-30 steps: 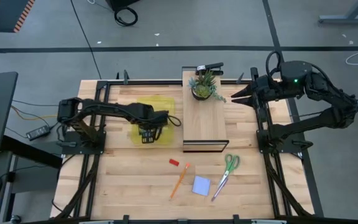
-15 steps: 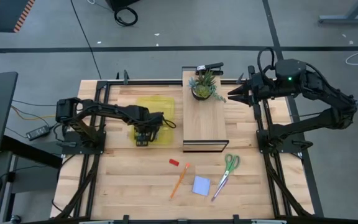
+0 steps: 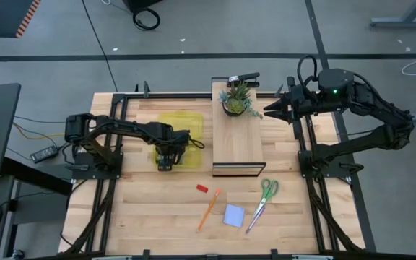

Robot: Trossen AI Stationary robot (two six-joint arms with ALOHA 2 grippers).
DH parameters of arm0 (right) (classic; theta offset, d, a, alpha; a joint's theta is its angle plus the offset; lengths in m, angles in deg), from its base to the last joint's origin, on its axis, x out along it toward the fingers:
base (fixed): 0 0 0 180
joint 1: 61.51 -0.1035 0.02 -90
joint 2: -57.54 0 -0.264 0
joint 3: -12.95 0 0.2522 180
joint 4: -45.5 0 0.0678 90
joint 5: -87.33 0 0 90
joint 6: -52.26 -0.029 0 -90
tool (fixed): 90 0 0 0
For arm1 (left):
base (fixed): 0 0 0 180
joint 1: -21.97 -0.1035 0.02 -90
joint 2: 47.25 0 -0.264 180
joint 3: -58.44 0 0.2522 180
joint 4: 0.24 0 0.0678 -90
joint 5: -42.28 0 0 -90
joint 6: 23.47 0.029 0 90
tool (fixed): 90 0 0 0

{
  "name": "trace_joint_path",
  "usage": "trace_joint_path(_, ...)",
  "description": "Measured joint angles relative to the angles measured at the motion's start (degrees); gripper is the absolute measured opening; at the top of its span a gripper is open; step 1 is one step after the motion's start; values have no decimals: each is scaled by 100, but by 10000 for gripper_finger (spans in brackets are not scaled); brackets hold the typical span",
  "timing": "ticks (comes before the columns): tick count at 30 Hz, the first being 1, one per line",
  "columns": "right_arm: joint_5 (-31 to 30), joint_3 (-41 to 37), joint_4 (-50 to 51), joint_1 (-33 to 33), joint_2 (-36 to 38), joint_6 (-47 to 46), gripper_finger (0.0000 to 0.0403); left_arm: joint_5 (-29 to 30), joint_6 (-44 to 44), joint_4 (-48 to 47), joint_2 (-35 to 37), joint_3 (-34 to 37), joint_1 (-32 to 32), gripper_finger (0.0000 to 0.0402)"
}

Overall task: Pack school essentials
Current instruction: Put the crayon box into the supply box, then put the eraser into the supply box

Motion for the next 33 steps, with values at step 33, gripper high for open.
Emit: trace_joint_path(33, 412, -2, 520, -13, 79, 312, 74, 648, -3586, -110, 31, -1640, 1852, 380)
